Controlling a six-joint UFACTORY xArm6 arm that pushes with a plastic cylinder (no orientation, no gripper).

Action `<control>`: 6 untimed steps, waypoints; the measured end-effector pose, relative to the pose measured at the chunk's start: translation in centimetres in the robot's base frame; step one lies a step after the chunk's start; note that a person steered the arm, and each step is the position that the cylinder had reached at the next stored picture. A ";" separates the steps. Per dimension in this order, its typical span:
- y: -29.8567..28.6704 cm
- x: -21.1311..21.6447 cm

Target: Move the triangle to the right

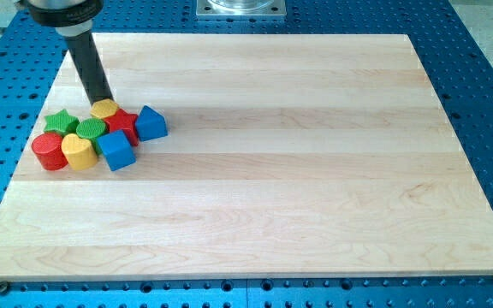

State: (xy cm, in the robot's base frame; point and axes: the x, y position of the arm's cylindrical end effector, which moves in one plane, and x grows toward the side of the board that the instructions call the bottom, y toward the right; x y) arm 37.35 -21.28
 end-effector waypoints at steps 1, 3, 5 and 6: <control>-0.3 -1.0; 11.7 -1.9; 4.8 1.2; 6.7 4.0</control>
